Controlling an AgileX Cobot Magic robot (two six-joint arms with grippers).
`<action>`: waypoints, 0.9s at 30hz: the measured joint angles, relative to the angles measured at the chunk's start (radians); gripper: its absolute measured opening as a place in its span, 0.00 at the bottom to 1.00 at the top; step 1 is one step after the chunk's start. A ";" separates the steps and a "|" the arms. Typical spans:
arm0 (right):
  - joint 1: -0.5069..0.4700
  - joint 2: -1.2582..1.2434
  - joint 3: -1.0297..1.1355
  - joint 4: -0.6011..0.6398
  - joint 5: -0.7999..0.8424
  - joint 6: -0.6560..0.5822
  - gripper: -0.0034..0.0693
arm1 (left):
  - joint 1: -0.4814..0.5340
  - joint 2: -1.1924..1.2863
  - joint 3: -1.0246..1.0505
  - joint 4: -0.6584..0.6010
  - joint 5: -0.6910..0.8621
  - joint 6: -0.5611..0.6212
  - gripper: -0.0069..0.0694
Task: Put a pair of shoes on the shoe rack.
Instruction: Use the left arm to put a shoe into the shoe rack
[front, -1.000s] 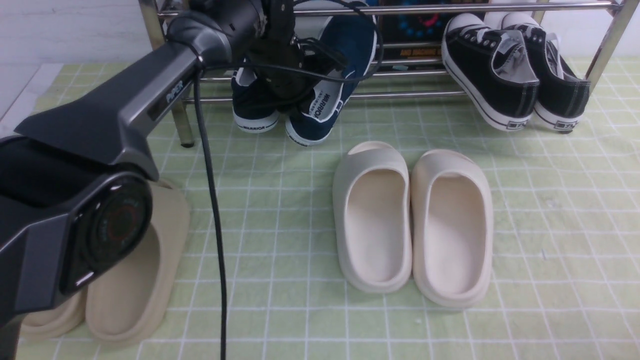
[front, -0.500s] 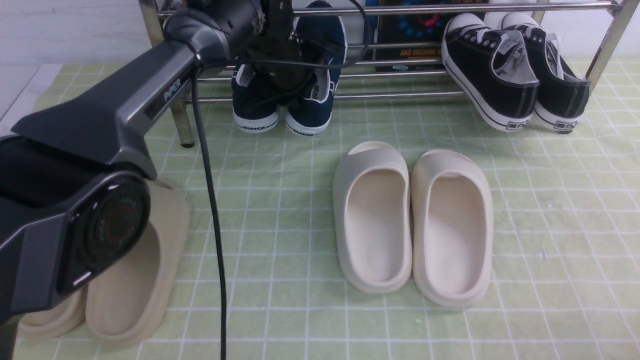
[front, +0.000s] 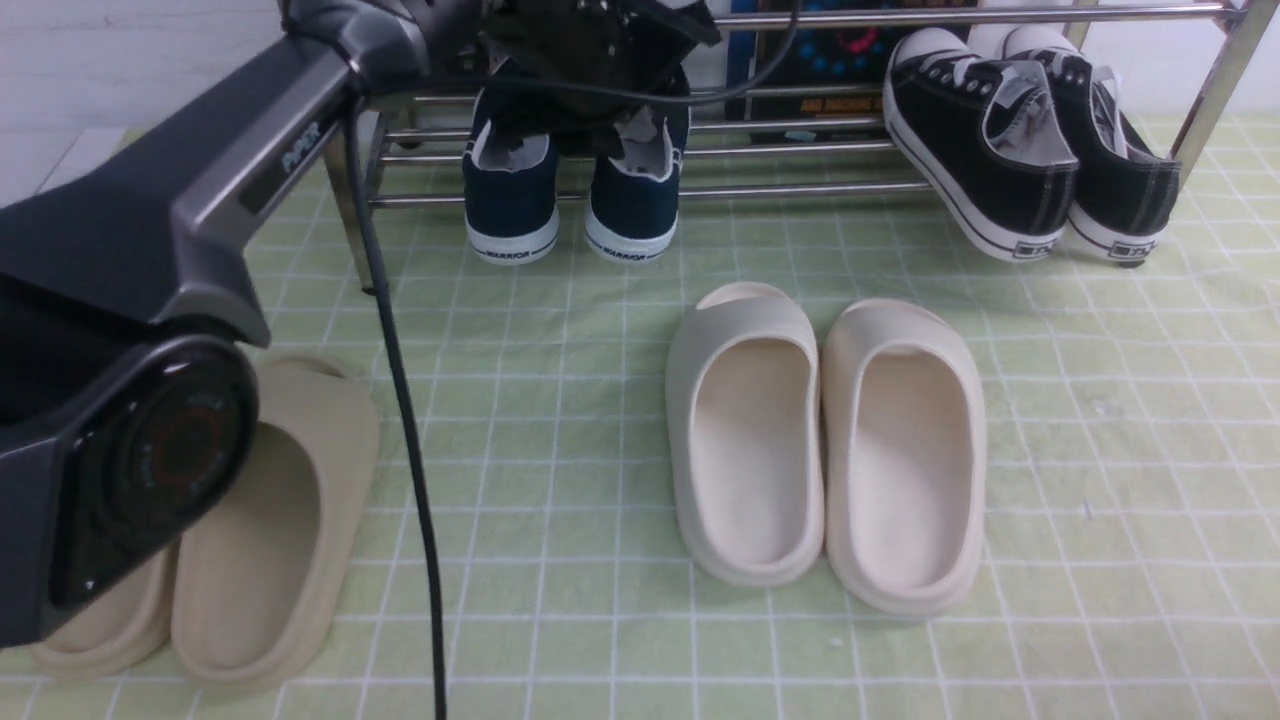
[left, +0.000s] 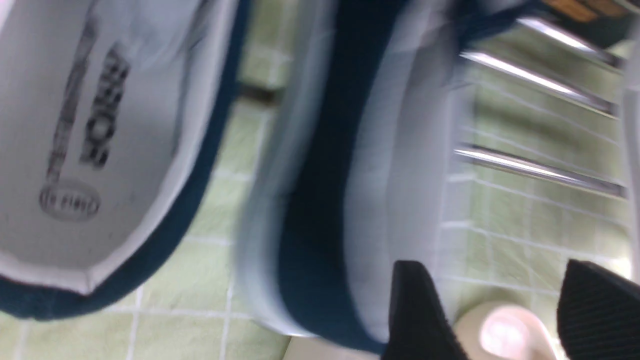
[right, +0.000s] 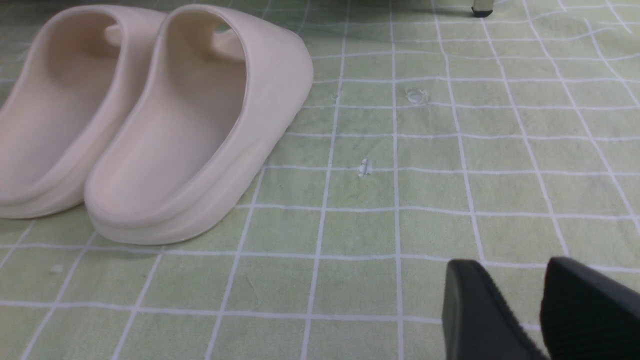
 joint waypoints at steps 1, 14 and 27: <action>0.000 0.000 0.000 0.000 0.000 0.000 0.38 | 0.000 -0.014 -0.001 0.003 0.007 0.034 0.53; 0.000 0.000 0.000 0.000 0.000 0.000 0.38 | -0.008 -0.029 -0.005 0.036 0.341 0.343 0.07; 0.000 0.000 0.000 0.000 0.000 0.000 0.38 | -0.075 0.153 -0.004 0.167 0.304 0.345 0.07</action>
